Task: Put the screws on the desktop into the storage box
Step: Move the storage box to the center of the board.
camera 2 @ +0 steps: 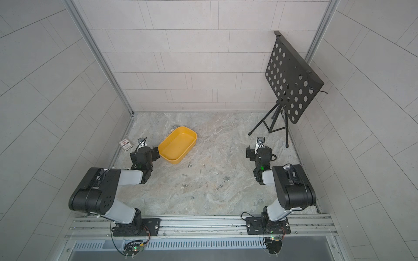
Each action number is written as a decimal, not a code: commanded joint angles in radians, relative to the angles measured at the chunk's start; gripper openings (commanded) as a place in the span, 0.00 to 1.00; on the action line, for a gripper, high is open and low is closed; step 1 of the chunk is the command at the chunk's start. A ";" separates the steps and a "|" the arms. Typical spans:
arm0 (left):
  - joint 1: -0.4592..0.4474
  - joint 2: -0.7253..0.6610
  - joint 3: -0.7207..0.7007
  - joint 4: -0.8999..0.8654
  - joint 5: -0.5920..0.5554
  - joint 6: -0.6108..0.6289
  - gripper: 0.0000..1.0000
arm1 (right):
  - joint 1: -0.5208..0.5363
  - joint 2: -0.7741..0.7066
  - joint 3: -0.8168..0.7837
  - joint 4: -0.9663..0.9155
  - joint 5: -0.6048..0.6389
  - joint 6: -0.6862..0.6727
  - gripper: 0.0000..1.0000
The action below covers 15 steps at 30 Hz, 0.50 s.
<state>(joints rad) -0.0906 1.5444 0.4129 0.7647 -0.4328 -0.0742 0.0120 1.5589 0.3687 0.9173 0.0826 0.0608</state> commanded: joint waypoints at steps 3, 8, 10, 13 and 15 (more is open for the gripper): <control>0.009 -0.012 0.017 -0.002 0.005 -0.008 1.00 | -0.009 0.004 0.010 -0.001 -0.006 0.011 1.00; 0.009 -0.007 0.017 0.009 0.005 -0.009 1.00 | -0.012 0.003 0.009 0.000 -0.012 0.013 1.00; 0.009 -0.019 0.014 0.003 0.007 -0.007 1.00 | -0.010 0.000 0.013 0.001 0.015 0.012 1.00; 0.003 -0.082 0.067 -0.105 -0.068 -0.008 1.00 | -0.010 -0.103 0.111 -0.268 0.065 0.029 1.00; -0.001 -0.146 0.206 -0.407 -0.194 -0.078 0.97 | -0.009 -0.160 0.211 -0.460 0.037 0.025 1.00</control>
<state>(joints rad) -0.0879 1.4902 0.4747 0.6140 -0.4839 -0.0933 0.0044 1.4899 0.4622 0.6922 0.1055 0.0715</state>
